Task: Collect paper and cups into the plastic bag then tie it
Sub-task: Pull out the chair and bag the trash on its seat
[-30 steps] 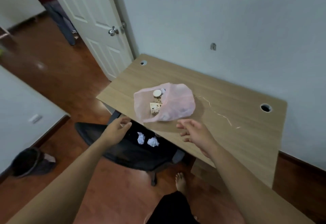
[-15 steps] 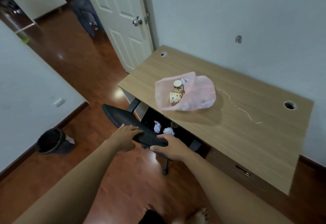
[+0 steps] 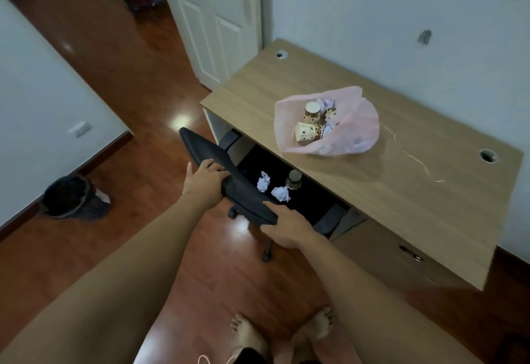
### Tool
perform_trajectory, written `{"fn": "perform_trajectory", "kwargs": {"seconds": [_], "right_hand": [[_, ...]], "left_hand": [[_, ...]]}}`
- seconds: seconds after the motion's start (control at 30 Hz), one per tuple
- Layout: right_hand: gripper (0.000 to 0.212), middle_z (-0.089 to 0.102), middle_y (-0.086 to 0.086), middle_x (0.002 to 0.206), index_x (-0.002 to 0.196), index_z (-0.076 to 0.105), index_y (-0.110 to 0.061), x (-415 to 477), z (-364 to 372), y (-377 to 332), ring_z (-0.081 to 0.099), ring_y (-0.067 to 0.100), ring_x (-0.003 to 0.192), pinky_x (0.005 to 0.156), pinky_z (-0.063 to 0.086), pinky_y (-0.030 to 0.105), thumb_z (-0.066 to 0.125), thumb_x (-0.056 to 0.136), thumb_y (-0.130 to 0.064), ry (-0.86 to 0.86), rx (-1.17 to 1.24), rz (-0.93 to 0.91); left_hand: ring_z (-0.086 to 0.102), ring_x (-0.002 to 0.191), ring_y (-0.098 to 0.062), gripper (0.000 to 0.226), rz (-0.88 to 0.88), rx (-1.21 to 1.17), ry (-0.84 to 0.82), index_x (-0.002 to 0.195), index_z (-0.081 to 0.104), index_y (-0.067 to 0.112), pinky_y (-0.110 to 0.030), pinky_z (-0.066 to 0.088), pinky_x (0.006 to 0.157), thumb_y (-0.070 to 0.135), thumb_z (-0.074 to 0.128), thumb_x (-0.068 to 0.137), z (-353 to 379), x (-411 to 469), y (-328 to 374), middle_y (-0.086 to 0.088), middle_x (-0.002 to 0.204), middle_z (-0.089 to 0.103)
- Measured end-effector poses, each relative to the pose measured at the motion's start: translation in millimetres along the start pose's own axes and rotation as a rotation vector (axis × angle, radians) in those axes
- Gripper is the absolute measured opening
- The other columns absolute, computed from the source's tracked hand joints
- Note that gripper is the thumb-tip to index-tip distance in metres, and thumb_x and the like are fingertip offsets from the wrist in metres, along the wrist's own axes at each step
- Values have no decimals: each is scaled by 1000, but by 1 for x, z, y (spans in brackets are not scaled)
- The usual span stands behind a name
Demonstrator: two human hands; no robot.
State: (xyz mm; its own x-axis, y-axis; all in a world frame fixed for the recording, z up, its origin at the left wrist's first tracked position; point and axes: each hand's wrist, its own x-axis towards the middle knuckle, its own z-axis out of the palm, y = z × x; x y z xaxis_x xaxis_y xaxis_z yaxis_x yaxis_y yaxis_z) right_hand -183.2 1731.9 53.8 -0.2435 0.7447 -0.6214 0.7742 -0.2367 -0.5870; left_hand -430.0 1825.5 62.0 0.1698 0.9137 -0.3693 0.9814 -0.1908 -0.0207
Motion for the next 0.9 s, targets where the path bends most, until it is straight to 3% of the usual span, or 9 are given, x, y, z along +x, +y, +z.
{"fn": "perform_trajectory", "kwargs": {"seconds": [0.1,0.27,0.4,0.57,0.7,0.9], "right_hand": [[85,47,1,165,172,24,-43,-8,21,-11,60,29,135,98,49,35,65,98,-50,-8,35,10],[88,39,0,172,173,24,-40,-25,60,-40,48,25,151,121,44,39,67,97,-47,-25,52,4],[96,50,3,165,172,24,-40,-27,90,-59,57,27,142,118,48,44,67,88,-52,-43,53,-9],[98,34,-2,174,174,20,-35,-24,122,-88,42,23,154,124,41,40,71,92,-49,-96,-1,-73],[112,32,-4,175,173,19,-40,-17,148,-109,44,21,152,121,46,43,68,74,-63,-122,-6,-87],[103,20,4,180,174,13,-38,-10,187,-140,27,27,163,129,32,44,72,92,-57,-186,-38,-141]], "left_hand": [[17,160,-22,59,12,-21,-8,155,49,40,-67,14,129,31,67,100,5,-13,-16,10,165,39],[14,162,-21,61,10,-35,-4,157,48,38,-66,17,128,25,67,101,17,-44,-43,9,167,36],[12,162,-21,60,-5,-22,3,158,47,37,-65,19,128,23,64,102,27,-67,-68,9,168,34],[9,163,-20,64,-28,-20,-14,159,45,37,-65,22,127,20,65,101,40,-93,-107,10,169,32],[7,164,-20,63,-45,-34,-17,159,45,36,-64,26,126,20,65,102,45,-116,-137,11,170,30],[7,164,-22,65,-80,-41,-50,160,43,36,-63,36,122,22,65,100,59,-147,-189,11,170,30]]}}
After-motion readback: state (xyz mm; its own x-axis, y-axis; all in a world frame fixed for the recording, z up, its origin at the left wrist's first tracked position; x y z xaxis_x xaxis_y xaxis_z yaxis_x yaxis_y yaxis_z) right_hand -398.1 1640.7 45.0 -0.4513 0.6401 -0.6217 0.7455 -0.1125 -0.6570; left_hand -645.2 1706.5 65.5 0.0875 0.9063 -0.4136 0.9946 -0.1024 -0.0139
